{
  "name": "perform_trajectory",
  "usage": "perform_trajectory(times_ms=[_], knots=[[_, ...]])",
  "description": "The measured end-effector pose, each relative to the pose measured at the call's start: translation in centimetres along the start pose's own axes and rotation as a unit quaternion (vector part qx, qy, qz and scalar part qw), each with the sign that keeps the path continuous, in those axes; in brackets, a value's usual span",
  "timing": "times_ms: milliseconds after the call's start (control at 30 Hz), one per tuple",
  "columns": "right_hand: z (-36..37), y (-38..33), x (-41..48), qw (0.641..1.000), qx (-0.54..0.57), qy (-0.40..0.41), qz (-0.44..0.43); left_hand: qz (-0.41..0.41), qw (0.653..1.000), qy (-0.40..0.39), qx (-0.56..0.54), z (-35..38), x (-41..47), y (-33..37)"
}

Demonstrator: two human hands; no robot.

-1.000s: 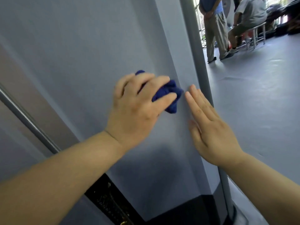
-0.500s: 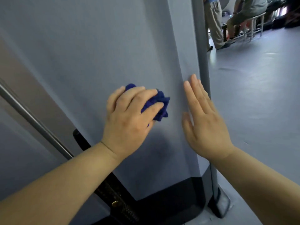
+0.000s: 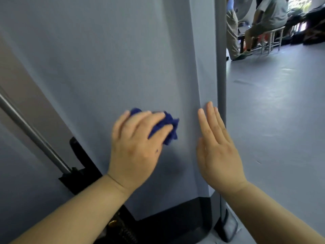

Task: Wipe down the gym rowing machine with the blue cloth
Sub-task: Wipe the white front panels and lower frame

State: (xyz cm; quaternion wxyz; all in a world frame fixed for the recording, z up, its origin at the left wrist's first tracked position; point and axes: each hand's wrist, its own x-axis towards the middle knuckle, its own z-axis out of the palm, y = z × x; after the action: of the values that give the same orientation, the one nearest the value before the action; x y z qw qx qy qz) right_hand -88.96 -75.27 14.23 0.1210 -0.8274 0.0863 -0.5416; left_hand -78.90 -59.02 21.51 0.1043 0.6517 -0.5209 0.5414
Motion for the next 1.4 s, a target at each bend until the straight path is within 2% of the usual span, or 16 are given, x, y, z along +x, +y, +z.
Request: perform_trajectory(times_ms=[67, 200, 267, 333, 433, 500, 567, 700, 767, 867, 933, 1067, 1200, 1300, 1400], knots=[[0.3, -0.2, 0.0, 1.000, -0.004, 0.009, 0.003, -0.005, 1.000, 0.014, 0.007, 0.6, 0.0, -0.3], [1.2, -1.2, 0.4, 0.999, 0.023, 0.023, 0.034, 0.079, 0.992, -0.099, -0.007, 3.4, -7.5, 3.0], [1.4, -1.6, 0.3, 0.998, 0.025, 0.030, 0.048, 0.088, 0.986, -0.139, -0.036, 3.5, -10.1, 4.1], [1.4, -1.6, 0.3, 0.998, 0.025, 0.030, 0.045, 0.049, 0.993, -0.100, -0.037, 2.7, -9.4, 3.5], [0.8, -1.9, 0.5, 0.998, 0.039, 0.017, 0.047, -0.050, 0.998, 0.033, -0.007, 0.9, -5.8, 0.7], [0.3, -2.4, 1.0, 0.999, 0.028, 0.025, 0.019, -0.080, 0.994, 0.079, 0.010, 0.1, -4.8, -1.4], [0.0, -3.2, 1.6, 0.999, 0.011, 0.024, -0.018, -0.071, 0.996, 0.054, 0.002, 0.3, -6.4, -2.0], [1.1, -5.1, 1.4, 0.999, -0.020, -0.025, -0.042, 0.020, 0.998, -0.057, -0.027, 0.8, -10.9, -0.8], [1.6, -5.5, 0.7, 0.998, -0.032, -0.042, -0.038, 0.003, 0.999, -0.037, -0.026, -0.2, -9.7, -1.5], [1.8, -5.6, 0.7, 0.998, -0.024, -0.053, -0.023, -0.081, 0.995, 0.057, 0.010, -2.4, -6.7, -4.5], [1.9, -5.9, 0.8, 0.998, -0.023, -0.055, -0.019, -0.082, 0.995, 0.059, 0.014, -2.9, -6.6, -6.0], [1.7, -6.5, 0.5, 0.997, -0.008, -0.072, -0.020, -0.026, 0.999, -0.027, -0.020, -1.0, -11.3, -3.9], [2.0, -7.7, -0.5, 0.992, 0.004, -0.101, -0.070, 0.039, 0.994, -0.095, -0.038, -0.2, -14.2, -2.4], [2.7, -8.8, -0.7, 0.989, 0.017, -0.106, -0.099, -0.026, 0.998, -0.034, -0.039, -1.4, -12.2, -3.2], [3.4, -9.5, -0.5, 0.990, 0.027, -0.107, -0.091, -0.089, 0.995, 0.019, -0.034, -2.4, -10.8, -5.4]])
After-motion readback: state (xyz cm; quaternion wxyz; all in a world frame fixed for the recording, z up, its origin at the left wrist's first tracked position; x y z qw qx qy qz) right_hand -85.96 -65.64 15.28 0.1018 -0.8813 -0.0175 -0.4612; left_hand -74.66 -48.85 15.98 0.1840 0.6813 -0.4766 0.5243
